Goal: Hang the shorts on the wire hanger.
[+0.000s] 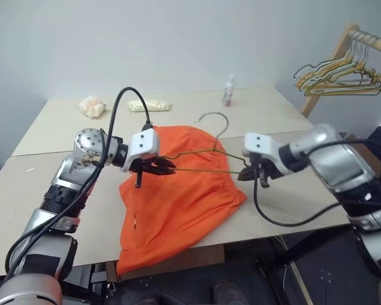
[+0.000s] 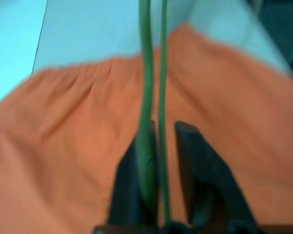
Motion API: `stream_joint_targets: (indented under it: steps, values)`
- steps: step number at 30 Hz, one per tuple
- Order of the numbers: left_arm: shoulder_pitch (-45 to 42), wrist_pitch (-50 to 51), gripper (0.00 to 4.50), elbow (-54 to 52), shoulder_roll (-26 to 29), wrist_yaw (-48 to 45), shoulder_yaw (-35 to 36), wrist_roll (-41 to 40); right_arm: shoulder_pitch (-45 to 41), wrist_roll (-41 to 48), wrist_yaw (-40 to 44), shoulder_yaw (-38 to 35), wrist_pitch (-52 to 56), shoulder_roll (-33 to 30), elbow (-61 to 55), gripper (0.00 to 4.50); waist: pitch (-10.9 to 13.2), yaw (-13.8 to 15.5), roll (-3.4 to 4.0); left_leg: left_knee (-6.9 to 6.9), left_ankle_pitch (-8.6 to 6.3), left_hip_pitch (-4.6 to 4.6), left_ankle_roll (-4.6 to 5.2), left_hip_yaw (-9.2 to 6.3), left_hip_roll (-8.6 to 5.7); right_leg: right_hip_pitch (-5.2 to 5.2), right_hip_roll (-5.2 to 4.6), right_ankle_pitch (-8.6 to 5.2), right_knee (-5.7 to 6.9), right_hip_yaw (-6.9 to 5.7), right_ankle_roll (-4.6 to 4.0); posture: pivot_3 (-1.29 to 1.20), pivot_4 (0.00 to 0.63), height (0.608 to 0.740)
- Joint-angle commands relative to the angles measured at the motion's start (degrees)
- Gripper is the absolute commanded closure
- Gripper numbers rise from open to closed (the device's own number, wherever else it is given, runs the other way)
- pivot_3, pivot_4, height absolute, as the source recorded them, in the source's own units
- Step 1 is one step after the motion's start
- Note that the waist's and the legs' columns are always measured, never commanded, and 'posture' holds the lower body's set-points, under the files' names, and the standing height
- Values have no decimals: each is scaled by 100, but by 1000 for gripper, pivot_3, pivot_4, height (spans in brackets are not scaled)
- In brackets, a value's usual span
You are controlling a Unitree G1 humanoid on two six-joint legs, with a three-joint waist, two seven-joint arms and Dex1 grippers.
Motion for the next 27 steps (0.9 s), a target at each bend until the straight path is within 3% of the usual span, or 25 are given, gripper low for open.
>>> stream_joint_targets:
  steps: [1, 5, 7, 10, 16, 21, 27]
  values:
    - [-190, -182, 2182, 408, 87, 100, 397, -142, 559, 443, -174, -701, 685, -319, -631, 4500, 0, 0, -1, 0, -1, 4, 1, -1, 0, 7, 0, 0, -1, -1, 0, -210, 0, 740]
    - [-245, -39, 806, 782, 196, 217, 705, -263, 1711, 903, -533, -1474, 1490, -591, -948, 4500, -1, -3, -2, -1, -4, 21, 6, -3, 0, 25, 0, -1, -3, -3, 1, -211, 0, 740]
    - [22, 258, 108, 343, 289, 52, 837, -569, 2085, 1159, -732, -1921, 2008, -562, -880, 4500, -1, -18, -2, -4, -5, 15, 7, -6, -1, 22, 0, -1, -6, -5, 2, -208, 0, 740]
    - [638, 396, 43, -523, 234, 146, 1056, -968, 2294, 1496, -1018, -2473, 2804, -412, -482, 4500, -2, -37, -1, -6, -6, 20, 8, 1, 1, 21, 0, -1, -4, 8, 2, -196, 0, 740]
    - [1529, 727, 43, -1610, 370, 126, 1090, -1375, 1922, 1845, -1297, -2458, 3588, -245, 789, 4500, -3, -1, -1, -13, -6, 42, 9, -1, 0, 38, 1, -1, -4, 8, 2, -175, 0, 740]
    - [1785, 860, 43, -1960, 452, 362, 1143, -1413, 1357, 1803, -1491, -2027, 3824, -16, 1913, 4500, -3, 16, -1, -15, -7, 37, 10, -1, -3, 36, 1, -1, -11, 8, 2, -144, 0, 740]
    - [2031, 1038, 43, -2295, 644, 478, 1255, -1562, 1157, 2180, -1085, -1451, 3956, -162, 2004, 4500, -3, 94, -1, -15, -7, 33, 11, -1, -3, 35, 1, -1, -12, 8, 2, -117, 0, 740]
